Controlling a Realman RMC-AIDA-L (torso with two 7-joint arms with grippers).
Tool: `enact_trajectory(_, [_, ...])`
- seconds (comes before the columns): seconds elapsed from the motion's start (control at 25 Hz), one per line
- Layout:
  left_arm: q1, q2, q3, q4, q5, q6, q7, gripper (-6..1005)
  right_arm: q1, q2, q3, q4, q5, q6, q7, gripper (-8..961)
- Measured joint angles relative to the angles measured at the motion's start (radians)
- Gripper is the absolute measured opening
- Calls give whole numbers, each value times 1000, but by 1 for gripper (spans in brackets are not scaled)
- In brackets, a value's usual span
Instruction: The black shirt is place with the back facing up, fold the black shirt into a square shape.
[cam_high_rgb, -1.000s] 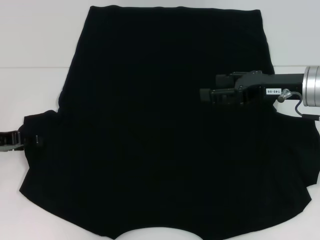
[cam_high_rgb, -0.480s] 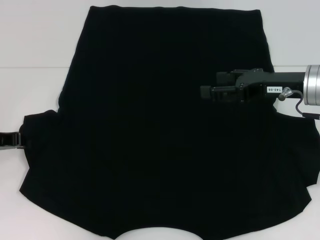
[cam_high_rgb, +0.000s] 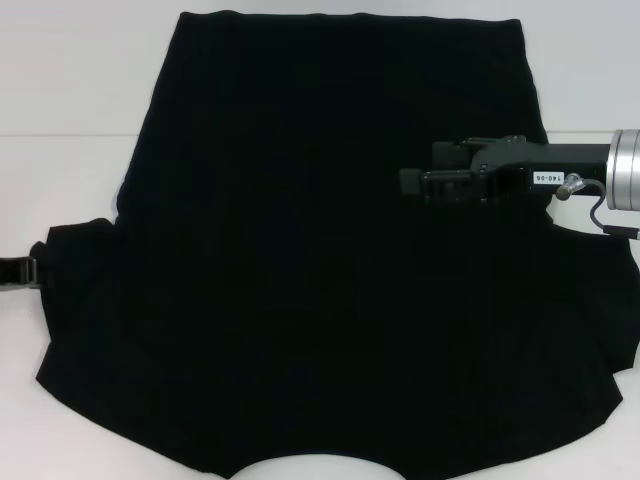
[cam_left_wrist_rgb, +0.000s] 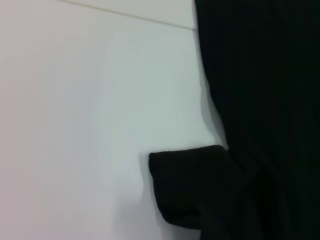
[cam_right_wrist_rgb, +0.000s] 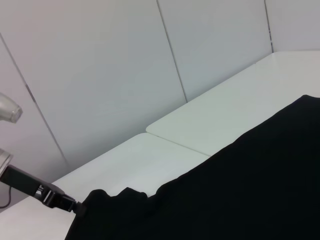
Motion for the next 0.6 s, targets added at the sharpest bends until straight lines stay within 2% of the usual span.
enact_trajectory(0.6, [-7,9,-14,11,11,-150,-2,7,0,11,1,0,9,1,-2,883])
